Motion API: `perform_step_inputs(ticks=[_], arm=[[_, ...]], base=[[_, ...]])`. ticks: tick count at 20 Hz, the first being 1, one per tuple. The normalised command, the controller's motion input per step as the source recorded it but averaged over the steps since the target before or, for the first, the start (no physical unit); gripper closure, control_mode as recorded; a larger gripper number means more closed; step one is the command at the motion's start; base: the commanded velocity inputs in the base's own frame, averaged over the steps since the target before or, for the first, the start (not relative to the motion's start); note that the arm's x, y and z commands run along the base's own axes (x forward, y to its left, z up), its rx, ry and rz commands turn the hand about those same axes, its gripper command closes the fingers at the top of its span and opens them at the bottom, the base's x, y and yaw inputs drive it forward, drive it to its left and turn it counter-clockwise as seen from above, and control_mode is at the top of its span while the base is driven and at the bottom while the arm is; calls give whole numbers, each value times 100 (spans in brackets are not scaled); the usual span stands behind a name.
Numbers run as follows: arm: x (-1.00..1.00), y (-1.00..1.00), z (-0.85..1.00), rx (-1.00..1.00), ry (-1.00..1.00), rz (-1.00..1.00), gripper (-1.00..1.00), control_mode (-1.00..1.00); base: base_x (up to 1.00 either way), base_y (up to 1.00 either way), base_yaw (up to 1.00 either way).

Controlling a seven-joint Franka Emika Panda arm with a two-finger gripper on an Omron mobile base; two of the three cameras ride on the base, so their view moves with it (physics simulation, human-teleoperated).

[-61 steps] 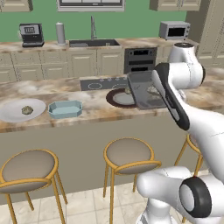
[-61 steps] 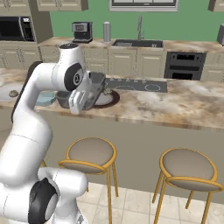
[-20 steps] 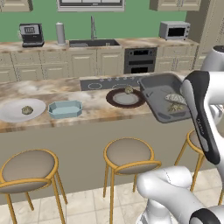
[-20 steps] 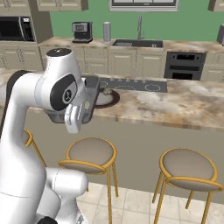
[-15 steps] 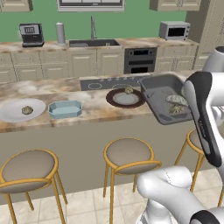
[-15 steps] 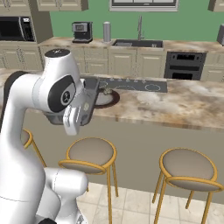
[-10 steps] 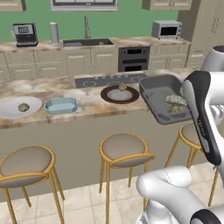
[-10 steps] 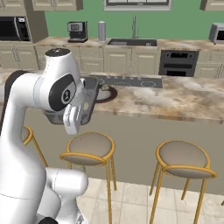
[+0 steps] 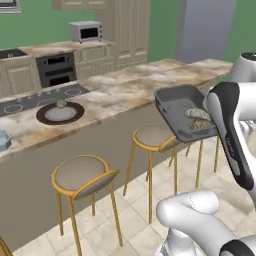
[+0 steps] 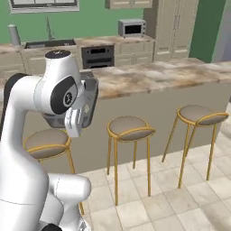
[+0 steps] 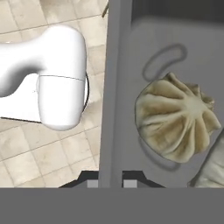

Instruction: Place two dumplings into each of the tupperware containers and then place the containers in the fridge.

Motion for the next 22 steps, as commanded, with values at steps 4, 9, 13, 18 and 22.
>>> perform_step_inputs(ticks=[4, 9, 13, 18, 22], arm=[[0, 0, 0, 0, 0, 0, 100, 100], [0, 0, 0, 0, 0, 0, 100, 100], [0, 0, 0, 0, 0, 0, 100, 100], [0, 0, 0, 0, 0, 0, 100, 100], [0, 0, 0, 0, 0, 0, 100, 100]], base=[[-6, -10, -69], [-5, -11, -65], [-2, -1, -67], [0, 0, -64], [11, -9, -52]])
